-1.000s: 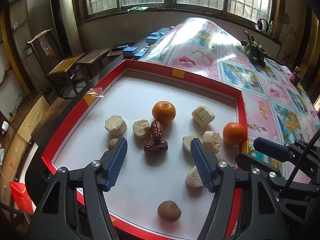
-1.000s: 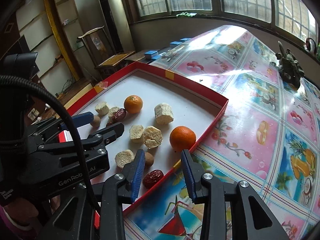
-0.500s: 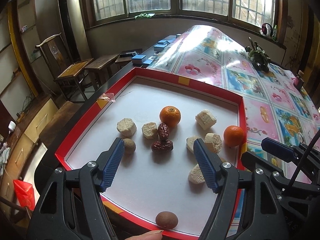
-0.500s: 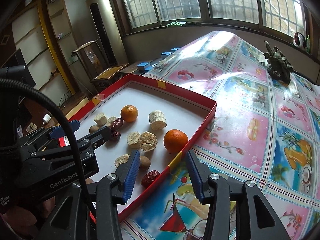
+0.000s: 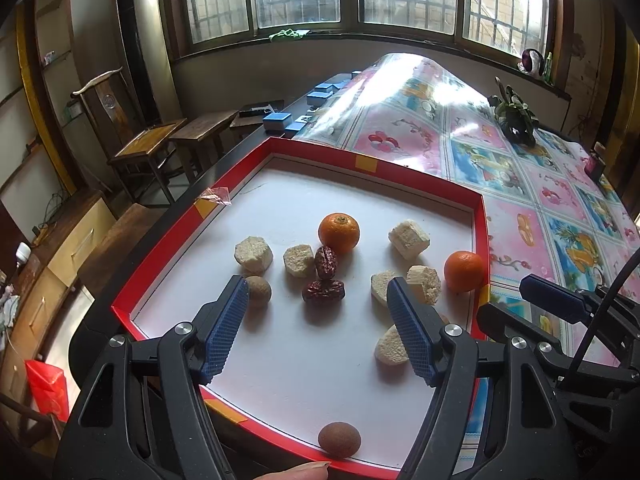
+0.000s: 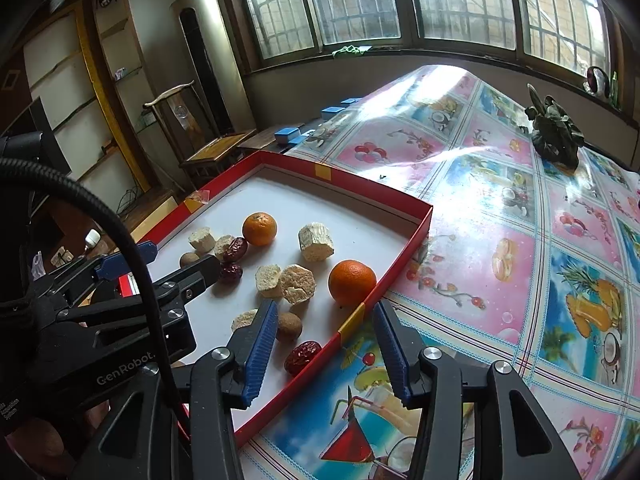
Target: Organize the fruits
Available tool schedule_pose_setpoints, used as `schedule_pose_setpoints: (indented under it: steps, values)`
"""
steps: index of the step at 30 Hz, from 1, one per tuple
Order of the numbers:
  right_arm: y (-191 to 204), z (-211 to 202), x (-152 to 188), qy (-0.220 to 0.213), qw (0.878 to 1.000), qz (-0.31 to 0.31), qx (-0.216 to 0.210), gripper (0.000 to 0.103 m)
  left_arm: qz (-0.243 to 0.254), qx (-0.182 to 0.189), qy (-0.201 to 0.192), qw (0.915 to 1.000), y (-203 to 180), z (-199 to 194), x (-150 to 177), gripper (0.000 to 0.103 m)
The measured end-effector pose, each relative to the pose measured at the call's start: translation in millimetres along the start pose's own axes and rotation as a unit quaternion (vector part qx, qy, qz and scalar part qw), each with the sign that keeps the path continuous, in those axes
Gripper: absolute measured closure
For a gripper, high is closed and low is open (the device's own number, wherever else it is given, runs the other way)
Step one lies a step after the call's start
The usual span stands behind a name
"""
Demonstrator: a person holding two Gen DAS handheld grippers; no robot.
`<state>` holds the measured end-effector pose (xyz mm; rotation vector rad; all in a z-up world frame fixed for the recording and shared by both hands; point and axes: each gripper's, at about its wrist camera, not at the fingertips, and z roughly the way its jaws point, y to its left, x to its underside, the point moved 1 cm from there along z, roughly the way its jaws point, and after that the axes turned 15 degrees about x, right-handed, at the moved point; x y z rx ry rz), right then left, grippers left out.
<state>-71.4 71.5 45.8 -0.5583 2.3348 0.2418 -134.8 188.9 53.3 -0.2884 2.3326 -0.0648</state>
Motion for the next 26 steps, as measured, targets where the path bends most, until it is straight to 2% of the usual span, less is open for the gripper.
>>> schedule_pose_setpoints:
  steps: [26]
  values:
    - [-2.7,5.0,1.1,0.009,1.000,-0.003,-0.001,0.055,-0.005,-0.003,-0.001,1.0000,-1.0,4.1,-0.4,0.031]
